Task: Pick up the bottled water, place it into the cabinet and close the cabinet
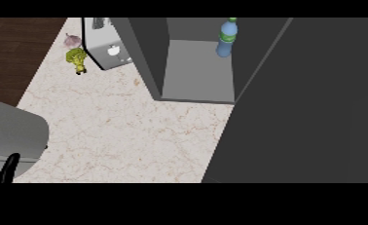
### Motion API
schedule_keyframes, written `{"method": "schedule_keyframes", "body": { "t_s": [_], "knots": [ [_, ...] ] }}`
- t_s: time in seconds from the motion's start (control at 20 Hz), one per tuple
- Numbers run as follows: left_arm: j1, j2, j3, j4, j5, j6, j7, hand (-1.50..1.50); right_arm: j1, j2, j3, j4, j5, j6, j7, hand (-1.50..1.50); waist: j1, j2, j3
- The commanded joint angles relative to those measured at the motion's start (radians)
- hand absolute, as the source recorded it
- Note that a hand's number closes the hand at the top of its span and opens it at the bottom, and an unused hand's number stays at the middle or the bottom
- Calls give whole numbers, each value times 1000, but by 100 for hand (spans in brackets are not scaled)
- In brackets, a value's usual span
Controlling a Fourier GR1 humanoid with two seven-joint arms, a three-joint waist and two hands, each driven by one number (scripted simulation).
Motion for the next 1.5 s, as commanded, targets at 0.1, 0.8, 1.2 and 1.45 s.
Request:
{"method": "schedule_keyframes", "body": {
  "t_s": [0.1, 0.8, 1.2, 1.45],
  "knots": [
    [58, 15, 51, -32, 72, -71, -14, -150, -137, 231, 187, 63, -71, -48, 123, 150, 24, -2, -4],
    [223, 77, 395, 32, 357, -351, -27, -150, -822, 303, 24, 356, -343, -411, 359, 150, -19, -5, -1],
    [311, 7, 474, 53, 394, -478, -24, -150, -1027, 304, -293, 624, -549, -285, 312, 150, -22, -6, 0],
    [332, -9, 559, 86, 457, -556, -8, -150, -1126, 282, -398, 791, -615, -180, 286, 150, -25, -5, 0]
  ]
}}
